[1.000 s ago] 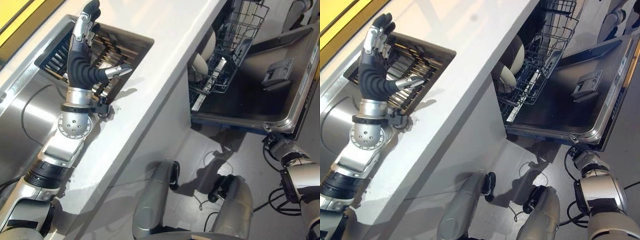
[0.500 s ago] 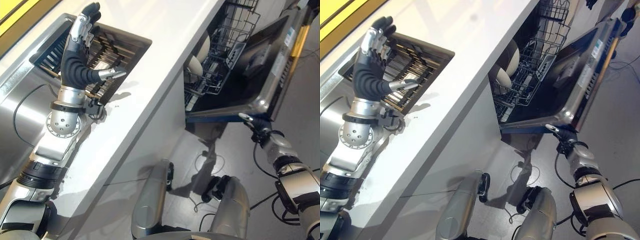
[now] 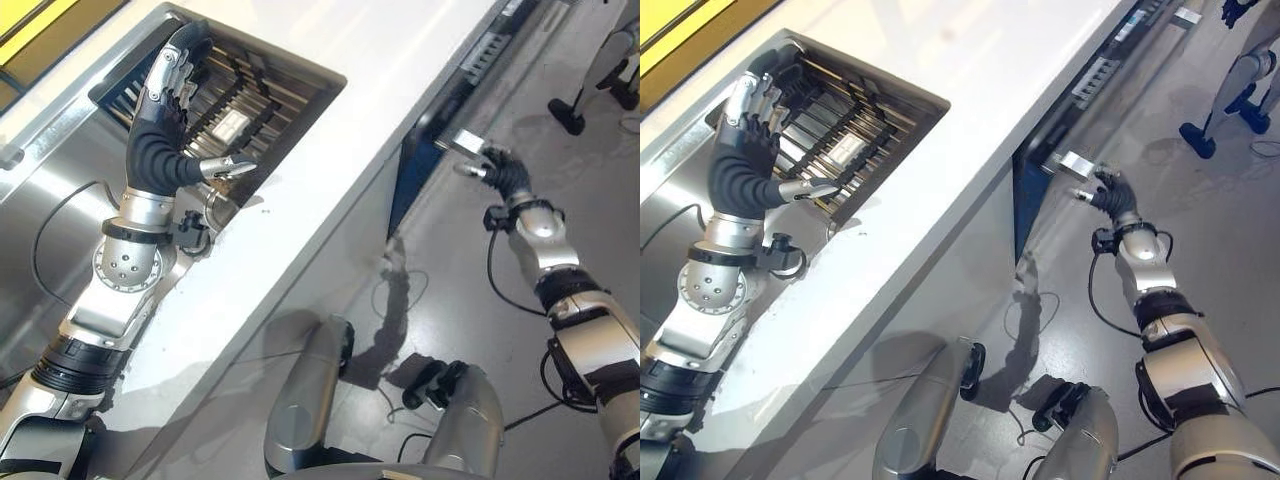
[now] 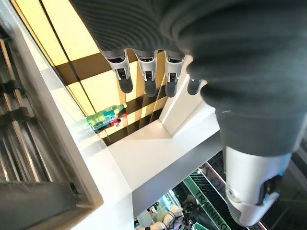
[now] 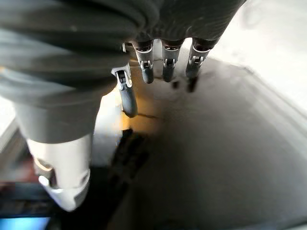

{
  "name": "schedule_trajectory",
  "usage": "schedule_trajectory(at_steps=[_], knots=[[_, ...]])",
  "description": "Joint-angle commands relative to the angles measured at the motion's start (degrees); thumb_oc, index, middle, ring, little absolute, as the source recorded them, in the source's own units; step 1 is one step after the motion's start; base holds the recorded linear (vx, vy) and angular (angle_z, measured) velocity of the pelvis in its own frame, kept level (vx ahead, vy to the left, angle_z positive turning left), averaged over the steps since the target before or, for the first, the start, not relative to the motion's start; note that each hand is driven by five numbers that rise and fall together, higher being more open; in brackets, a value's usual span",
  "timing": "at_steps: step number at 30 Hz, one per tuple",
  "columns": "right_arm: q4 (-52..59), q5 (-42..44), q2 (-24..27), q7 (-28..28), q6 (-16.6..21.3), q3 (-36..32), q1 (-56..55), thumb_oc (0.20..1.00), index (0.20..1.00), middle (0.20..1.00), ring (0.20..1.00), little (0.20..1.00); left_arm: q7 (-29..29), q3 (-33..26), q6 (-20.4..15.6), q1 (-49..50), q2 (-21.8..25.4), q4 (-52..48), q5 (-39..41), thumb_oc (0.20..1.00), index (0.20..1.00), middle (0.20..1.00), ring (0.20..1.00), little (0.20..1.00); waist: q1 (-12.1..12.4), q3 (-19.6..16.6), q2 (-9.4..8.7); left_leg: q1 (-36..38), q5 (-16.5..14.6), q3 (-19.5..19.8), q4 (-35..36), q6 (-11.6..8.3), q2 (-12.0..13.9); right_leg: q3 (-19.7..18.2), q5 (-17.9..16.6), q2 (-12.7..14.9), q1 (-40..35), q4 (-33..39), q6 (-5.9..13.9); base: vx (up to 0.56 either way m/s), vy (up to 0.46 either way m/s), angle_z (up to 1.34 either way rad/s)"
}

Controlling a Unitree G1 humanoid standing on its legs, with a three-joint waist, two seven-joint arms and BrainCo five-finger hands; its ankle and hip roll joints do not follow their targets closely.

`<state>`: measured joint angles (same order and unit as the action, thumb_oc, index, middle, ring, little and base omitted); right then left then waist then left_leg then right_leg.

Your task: Pick up plates and place into dishwasher.

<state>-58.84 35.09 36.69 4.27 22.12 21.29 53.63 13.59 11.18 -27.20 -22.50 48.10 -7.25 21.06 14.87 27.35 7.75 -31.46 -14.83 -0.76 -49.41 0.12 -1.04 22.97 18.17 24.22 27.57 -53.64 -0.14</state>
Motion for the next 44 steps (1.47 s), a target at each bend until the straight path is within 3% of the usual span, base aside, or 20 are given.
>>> schedule_trajectory(at_steps=[1, 4, 8, 14, 16, 19, 23, 27, 32, 34, 38, 44], knots=[[5.9, 7.3, 2.9, 6.2, 8.8, -2.2, 11.5, 1.000, 1.000, 1.000, 1.000, 1.000, 0.2, 0.5, -3.2, 8.5, -6.0, 0.1, 0.6, 1.000, 1.000, 1.000, 1.000, 1.000, 1.4, 2.4, -0.46, 2.6, -4.3, -2.8, 1.5, 4.29, -1.3, -1.3, -1.1, -3.1, -3.1, 2.6, -0.54, 0.00, 0.000, 0.00], [7.5, 10.7, 2.5, 9.3, 8.6, -2.2, 11.6, 1.000, 1.000, 1.000, 1.000, 1.000, -0.9, 0.5, -3.2, 8.3, -5.8, 0.0, 0.8, 1.000, 1.000, 1.000, 1.000, 1.000, 1.6, 2.4, -0.70, 3.0, -4.6, -2.7, 1.3, 4.29, -1.4, -1.1, -1.0, -2.9, -3.7, 2.7, -0.44, 0.00, 0.000, 0.00], [7.2, 11.9, 1.4, 7.4, 8.2, -3.4, 11.1, 1.000, 1.000, 1.000, 1.000, 1.000, -5.0, 1.2, -3.7, 7.1, -5.5, -0.3, 0.9, 1.000, 1.000, 1.000, 1.000, 1.000, 1.6, 2.4, -1.19, 4.9, -4.6, -2.8, 2.3, 4.08, -1.3, -1.0, -1.2, -2.8, -5.8, 3.5, -0.08, -0.01, -0.017, 0.04], [6.9, 7.6, -3.1, -7.6, 6.3, -6.6, 6.1, 1.000, 1.000, 1.000, 1.000, 1.000, -8.6, 3.9, -4.1, 4.5, -6.0, -0.8, 2.9, 1.000, 1.000, 1.000, 1.000, 1.000, 0.3, 1.0, -2.05, 9.7, -3.8, -3.1, 6.7, 3.86, 0.2, -0.8, -2.2, -4.0, -11.0, 8.4, -0.01, -0.02, 0.003, 0.02], [8.6, -0.1, -7.9, -16.1, 6.5, -6.9, 1.4, 1.000, 1.000, 1.000, 1.000, 1.000, -8.8, 6.2, -2.6, 3.1, -8.3, -0.3, 2.8, 1.000, 1.000, 1.000, 1.000, 1.000, -1.0, -0.7, -2.71, 12.3, -1.6, -3.6, 10.4, 3.93, 1.2, -0.1, -4.4, -4.9, -14.1, 13.2, -0.77, -0.03, 0.065, 0.03], [15.0, -6.4, -13.1, -25.6, 3.4, -4.4, -5.2, 1.000, 1.000, 1.000, 1.000, 1.000, -9.7, 9.0, -2.0, 3.0, -11.5, 0.4, 2.2, 1.000, 1.000, 1.000, 1.000, 1.000, -2.7, -3.2, -3.58, 16.6, 0.0, -4.8, 15.5, 3.17, 2.6, -0.5, -6.0, -6.8, -18.3, 19.5, -0.47, 0.05, 0.052, -0.03], [21.4, -9.3, -18.6, -30.2, 1.6, -2.6, -13.4, 1.000, 1.000, 1.000, 1.000, 1.000, -11.9, 11.0, -1.2, 4.2, -15.7, 0.7, 3.9, 1.000, 1.000, 1.000, 1.000, 1.000, -4.6, -7.0, -4.65, 22.5, 2.7, -5.9, 23.5, 1.91, 3.5, -1.4, -8.5, -9.2, -23.4, 28.4, 0.59, 0.14, 0.014, -0.18], [28.3, -13.3, -22.1, -30.1, 0.6, -0.5, -24.4, 1.000, 1.000, 1.000, 1.000, 1.000, -16.3, 11.8, -2.5, 7.1, -19.0, 0.8, 5.6, 1.000, 1.000, 1.000, 1.000, 1.000, -6.8, -12.3, -5.73, 27.7, 7.0, -6.7, 33.5, 0.44, 3.5, -3.1, -12.4, -12.3, -27.5, 39.2, 2.30, 0.16, -0.001, -0.14], [32.4, -14.3, -23.4, -27.5, 0.3, 1.0, -33.3, 1.000, 1.000, 1.000, 1.000, 1.000, -19.2, 11.6, -4.3, 8.5, -20.7, -0.4, 8.2, 1.000, 1.000, 1.000, 1.000, 1.000, -8.4, -17.2, -5.83, 31.8, 11.1, -6.6, 43.6, -0.79, 3.3, -3.8, -16.1, -14.2, -30.3, 48.0, 4.16, 0.10, -0.011, -0.18], [34.0, -16.1, -23.8, -27.8, 0.5, 0.9, -35.4, 1.000, 1.000, 1.000, 1.000, 1.000, -21.1, 11.8, -3.4, 8.2, -21.3, -1.4, 11.8, 1.000, 1.000, 1.000, 1.000, 1.000, -8.9, -18.6, -5.76, 33.0, 12.2, -6.5, 46.9, -1.15, 3.5, -3.8, -17.0, -14.9, -31.1, 50.6, 4.61, 0.06, -0.020, -0.05], [39.9, -19.9, -25.0, -30.1, 1.9, 1.2, -39.9, 1.000, 1.000, 1.000, 1.000, 1.000, -21.4, 12.3, -1.7, 8.5, -23.5, -2.3, 14.8, 1.000, 1.000, 1.000, 1.000, 1.000, -10.1, -20.4, -5.39, 34.8, 13.8, -6.6, 51.7, -1.69, 3.9, -3.7, -18.2, -15.8, -32.3, 54.4, 5.21, 0.06, -0.006, -0.11], [54.0, -25.4, -22.1, -27.2, 4.1, 2.1, -45.1, 1.000, 1.000, 1.000, 1.000, 1.000, -20.1, 11.1, 0.1, 12.0, -26.8, -1.1, 18.3, 1.000, 1.000, 1.000, 1.000, 1.000, -11.6, -21.6, -5.50, 35.3, 14.3, -6.6, 53.4, -1.95, 4.0, -4.1, -18.4, -16.6, -32.5, 56.0, 5.46, 0.04, 0.004, -0.01]])
